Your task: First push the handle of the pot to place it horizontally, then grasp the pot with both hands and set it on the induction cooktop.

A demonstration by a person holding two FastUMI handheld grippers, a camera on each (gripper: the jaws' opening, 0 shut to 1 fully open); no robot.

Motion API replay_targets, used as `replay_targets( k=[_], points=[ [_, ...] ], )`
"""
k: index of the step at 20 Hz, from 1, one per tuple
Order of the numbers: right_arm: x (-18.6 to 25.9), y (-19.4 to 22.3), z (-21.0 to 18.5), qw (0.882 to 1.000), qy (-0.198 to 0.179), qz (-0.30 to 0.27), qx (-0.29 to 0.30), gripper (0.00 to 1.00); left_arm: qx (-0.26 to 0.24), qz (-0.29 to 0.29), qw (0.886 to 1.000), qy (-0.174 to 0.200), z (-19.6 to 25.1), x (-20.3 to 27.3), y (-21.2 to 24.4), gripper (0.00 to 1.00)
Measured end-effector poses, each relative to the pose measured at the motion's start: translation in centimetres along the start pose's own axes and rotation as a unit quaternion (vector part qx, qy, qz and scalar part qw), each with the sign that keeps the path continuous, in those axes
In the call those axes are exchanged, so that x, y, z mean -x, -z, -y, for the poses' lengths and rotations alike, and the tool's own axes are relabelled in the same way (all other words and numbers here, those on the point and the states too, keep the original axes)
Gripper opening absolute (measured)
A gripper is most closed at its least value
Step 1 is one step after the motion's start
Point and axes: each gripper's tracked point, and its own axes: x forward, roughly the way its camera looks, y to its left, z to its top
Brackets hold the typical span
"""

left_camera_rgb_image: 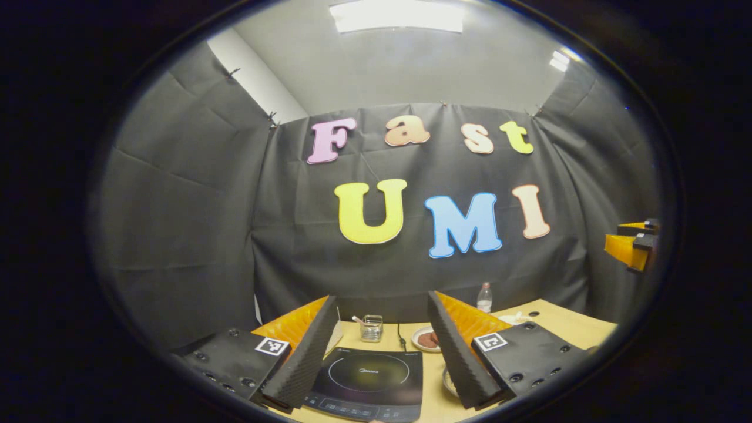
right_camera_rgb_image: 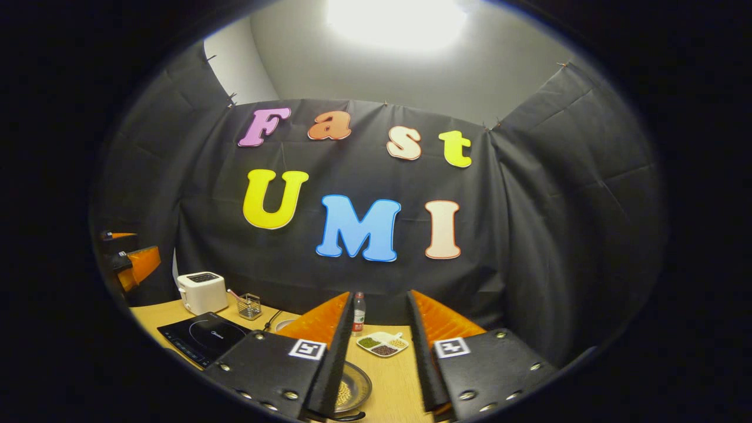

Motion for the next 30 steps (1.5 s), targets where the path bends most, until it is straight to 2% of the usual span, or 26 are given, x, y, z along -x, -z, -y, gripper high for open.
replay_targets(
  k=[2, 3, 4, 5, 6, 7, 8, 12, 13, 14, 17, 22, 27, 30],
  points=[
    [0.0, 0.1, -1.2, 1.000, -0.015, -0.003, -0.007, 0.37, -0.003, 0.004, 1.000, 0.000, -0.6, 0.1, -0.2, 1.00],
    [-0.2, 0.3, -0.7, 1.000, 0.002, -0.002, -0.009, 0.37, -0.004, 0.006, 1.000, 0.001, -0.8, 0.1, -0.1, 1.00],
    [0.3, -0.3, -0.9, 1.000, -0.001, -0.002, -0.016, 0.08, -0.005, 0.007, 1.000, 0.002, -1.1, 0.2, -0.2, 1.00],
    [0.2, 0.1, -2.0, 1.000, -0.012, -0.008, -0.021, 0.02, -0.007, 0.009, 1.000, 0.002, -1.6, 0.3, -0.2, 1.00],
    [0.4, 0.8, -2.9, 0.999, -0.023, -0.019, -0.021, 0.07, -0.007, 0.012, 1.000, 0.003, -2.0, 0.4, -0.3, 1.00],
    [-1.5, 1.5, -2.8, 0.999, -0.023, -0.025, -0.019, 0.07, -0.008, 0.014, 1.000, 0.004, -2.5, 0.4, -0.3, 1.00],
    [0.2, 1.6, -3.9, 0.999, -0.035, -0.033, -0.019, 0.00, -0.010, 0.014, 1.000, 0.004, -3.0, 0.4, -0.1, 0.98],
    [1.8, 5.7, -7.5, 0.991, -0.088, -0.098, -0.001, 0.00, -0.007, 0.011, 1.000, 0.011, -5.4, 0.8, 0.5, 0.92],
    [2.2, 6.5, -8.0, 0.989, -0.097, -0.112, -0.001, 0.00, -0.006, 0.016, 1.000, 0.013, -6.1, 0.9, 0.4, 1.00],
    [2.6, 7.8, -8.5, 0.986, -0.104, -0.129, -0.005, 0.00, -0.009, 0.022, 1.000, 0.013, -6.8, 0.9, 0.3, 1.00],
    [4.2, 11.5, -9.2, 0.974, -0.121, -0.193, -0.018, 0.00, -0.015, 0.013, 1.000, 0.013, -8.0, 1.4, 1.3, 1.00],
    [6.0, 16.5, -8.7, 0.954, -0.141, -0.261, 0.031, 0.00, -0.011, 0.010, 1.000, 0.001, -9.4, 2.2, 2.0, 0.99],
    [7.2, 21.2, -9.7, 0.926, -0.190, -0.318, 0.069, 0.00, 0.000, 0.004, 1.000, -0.027, -10.3, 2.2, 2.8, 1.00],
    [7.6, 24.2, -10.2, 0.906, -0.218, -0.356, 0.069, 0.00, -0.004, -0.006, 0.999, -0.031, -9.5, 1.7, 3.4, 1.00]
  ],
)
